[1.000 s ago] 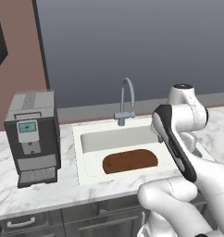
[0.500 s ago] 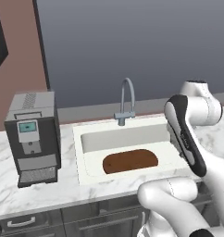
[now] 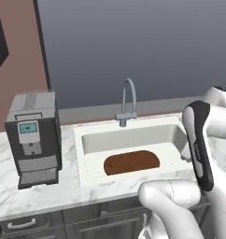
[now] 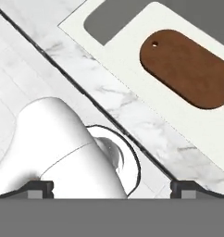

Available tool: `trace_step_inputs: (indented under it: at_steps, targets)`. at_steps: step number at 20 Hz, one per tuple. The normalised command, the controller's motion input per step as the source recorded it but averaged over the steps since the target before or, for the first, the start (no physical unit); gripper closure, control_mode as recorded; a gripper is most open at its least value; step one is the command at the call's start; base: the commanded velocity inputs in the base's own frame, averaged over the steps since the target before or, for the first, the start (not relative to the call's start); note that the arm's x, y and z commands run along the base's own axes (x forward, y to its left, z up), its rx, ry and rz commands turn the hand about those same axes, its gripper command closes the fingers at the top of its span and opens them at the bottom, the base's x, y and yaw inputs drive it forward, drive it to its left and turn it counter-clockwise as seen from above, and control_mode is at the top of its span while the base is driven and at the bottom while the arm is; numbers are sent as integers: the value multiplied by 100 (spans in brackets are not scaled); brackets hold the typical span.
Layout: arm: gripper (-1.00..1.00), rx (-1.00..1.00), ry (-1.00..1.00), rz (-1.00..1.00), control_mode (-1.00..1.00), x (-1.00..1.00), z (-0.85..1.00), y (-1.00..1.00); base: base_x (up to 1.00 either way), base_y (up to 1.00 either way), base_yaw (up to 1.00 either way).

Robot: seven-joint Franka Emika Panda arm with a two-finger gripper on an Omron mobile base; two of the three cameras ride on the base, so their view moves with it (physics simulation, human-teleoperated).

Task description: Move the cutting board and knife to the sink. Then move spray from the cabinet to the counter.

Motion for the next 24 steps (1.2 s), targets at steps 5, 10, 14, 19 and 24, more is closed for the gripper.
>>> trace_step_inputs:
  at_steps: [5, 10, 14, 19, 24]
  targets:
    - [-100, -2, 4, -92, -100, -3, 0, 15, 0, 0, 0]
    - [-100, -5, 9, -80, -100, 0, 13, 43, 0, 0, 0]
    - [-100, -7, 16, -55, -100, 0, 34, 44, 0, 0, 0]
    - [-100, 0, 25, -33, -100, 0, 65, 19, 0, 0, 0]
    - [-100, 1, 24, -2, -100, -5, 50, 8, 0, 0, 0]
